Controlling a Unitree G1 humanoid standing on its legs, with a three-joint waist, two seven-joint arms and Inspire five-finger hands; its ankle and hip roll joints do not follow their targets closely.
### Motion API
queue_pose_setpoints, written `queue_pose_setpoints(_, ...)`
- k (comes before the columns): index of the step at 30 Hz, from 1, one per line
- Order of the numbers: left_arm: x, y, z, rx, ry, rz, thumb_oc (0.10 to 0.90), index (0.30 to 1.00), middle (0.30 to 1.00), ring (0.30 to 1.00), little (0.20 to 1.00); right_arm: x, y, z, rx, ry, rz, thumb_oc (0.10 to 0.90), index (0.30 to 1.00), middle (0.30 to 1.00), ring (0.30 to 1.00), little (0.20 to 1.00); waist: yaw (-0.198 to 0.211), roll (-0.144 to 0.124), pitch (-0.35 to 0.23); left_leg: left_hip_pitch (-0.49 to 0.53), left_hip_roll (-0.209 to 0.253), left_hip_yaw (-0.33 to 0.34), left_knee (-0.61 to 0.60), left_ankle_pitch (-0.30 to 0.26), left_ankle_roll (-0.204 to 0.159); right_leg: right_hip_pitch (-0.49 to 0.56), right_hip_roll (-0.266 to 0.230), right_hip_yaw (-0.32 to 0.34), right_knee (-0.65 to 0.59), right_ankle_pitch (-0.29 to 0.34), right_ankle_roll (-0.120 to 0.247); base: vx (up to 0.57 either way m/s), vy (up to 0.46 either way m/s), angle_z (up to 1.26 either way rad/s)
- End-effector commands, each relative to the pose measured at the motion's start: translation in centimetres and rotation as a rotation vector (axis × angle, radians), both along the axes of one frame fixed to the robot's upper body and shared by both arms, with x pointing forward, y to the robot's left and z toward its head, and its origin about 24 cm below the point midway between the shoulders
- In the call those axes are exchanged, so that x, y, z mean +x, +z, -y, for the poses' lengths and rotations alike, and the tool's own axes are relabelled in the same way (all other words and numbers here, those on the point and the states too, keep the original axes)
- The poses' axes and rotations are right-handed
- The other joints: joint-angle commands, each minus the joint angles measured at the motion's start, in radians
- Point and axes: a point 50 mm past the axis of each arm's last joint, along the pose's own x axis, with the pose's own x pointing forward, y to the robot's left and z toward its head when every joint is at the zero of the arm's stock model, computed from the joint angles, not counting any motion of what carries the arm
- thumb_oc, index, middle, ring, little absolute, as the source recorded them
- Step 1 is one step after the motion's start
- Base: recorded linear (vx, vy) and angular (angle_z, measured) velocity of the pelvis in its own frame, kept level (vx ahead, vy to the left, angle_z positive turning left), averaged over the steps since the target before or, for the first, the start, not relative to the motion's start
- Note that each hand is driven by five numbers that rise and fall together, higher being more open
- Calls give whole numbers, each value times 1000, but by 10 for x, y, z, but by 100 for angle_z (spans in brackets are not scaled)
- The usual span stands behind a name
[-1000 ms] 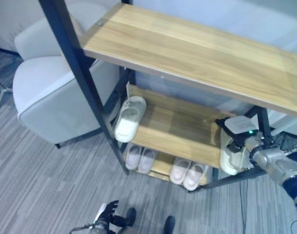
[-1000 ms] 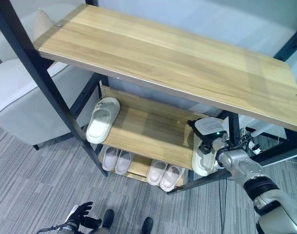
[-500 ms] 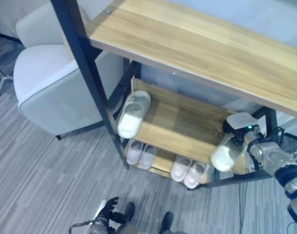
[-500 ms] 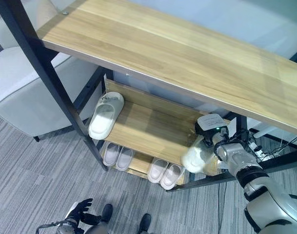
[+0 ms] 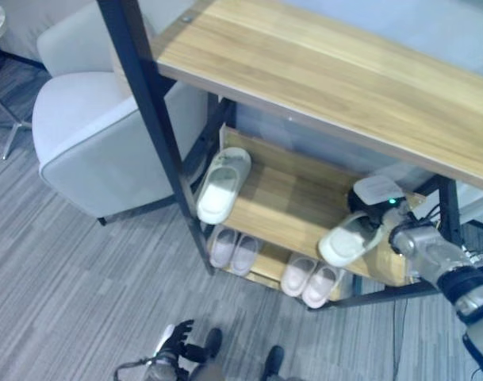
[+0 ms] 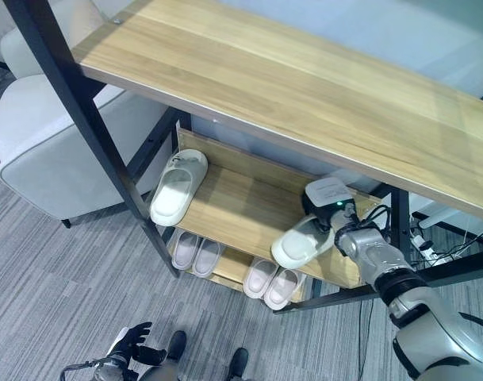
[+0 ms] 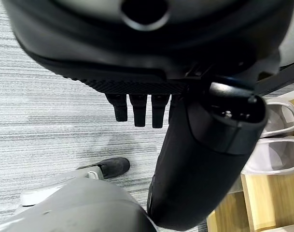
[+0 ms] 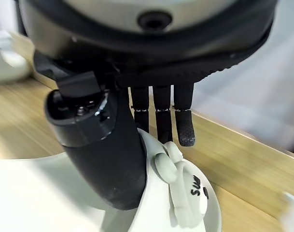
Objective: Arrange the slippers neatly on the shoe rack.
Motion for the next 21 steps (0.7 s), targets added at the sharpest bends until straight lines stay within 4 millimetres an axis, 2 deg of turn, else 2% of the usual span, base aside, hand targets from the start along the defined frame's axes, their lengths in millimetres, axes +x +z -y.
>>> queue_pose_setpoints(1, -20, -11, 17, -29, -27, -62, 800, 900, 900, 900, 900, 15, 61, -20, 75, 76, 279, 400, 300, 300, 300, 300, 36, -4, -26, 27, 17, 57, -8, -95, -14, 30, -64, 28, 2, -29, 92, 8, -2, 8)
queue_pose_setpoints(6, -23, -11, 14, -20, -21, -65, 800, 900, 900, 900, 900, 22, 75, -50, 113, 155, 321, 400, 300, 300, 300, 300, 61, -11, -21, 24, 18, 44, -8, -93, -14, 33, -63, 19, 2, -32, 89, 3, -7, 2)
queue_pose_setpoints(7, -22, -11, 14, -20, -19, -64, 800, 900, 900, 900, 900, 22, 75, -51, 113, 157, 322, 400, 300, 300, 300, 300, 59, -11, -20, 25, 18, 44, -8, -93, -14, 34, -63, 18, 2, -32, 89, -2, -22, 4)
queue_pose_setpoints(9, -24, -11, 10, -8, -14, -63, 800, 900, 900, 900, 900, 30, 84, -65, 120, 178, 336, 400, 300, 300, 300, 300, 80, -20, -14, 18, 17, 35, -8, -89, -15, 34, -60, 12, 3, -34, 88, -10, -14, 5)
queue_pose_setpoints(14, -21, -9, 6, 2, 0, -52, 800, 900, 900, 900, 900, 43, 93, -73, 114, 153, 338, 400, 300, 300, 300, 300, 104, -32, 0, 5, 17, 21, -8, -81, -17, 28, -59, 0, 3, -33, 86, -9, -17, 11)
queue_pose_setpoints(17, -15, -7, 2, 17, 10, -32, 800, 900, 900, 900, 900, 52, 106, -73, 114, 110, 360, 400, 300, 300, 300, 300, 128, -44, 14, -13, 16, 5, -8, -72, -19, 21, -57, -16, 4, -31, 86, -11, -20, 20)
queue_pose_setpoints(21, -12, -5, 0, 25, 19, -20, 800, 900, 900, 900, 900, 55, 116, -72, 128, 91, 392, 400, 300, 300, 300, 300, 143, -52, 24, -29, 15, -9, -8, -64, -22, 17, -57, -28, 4, -30, 87, 0, -7, 13)
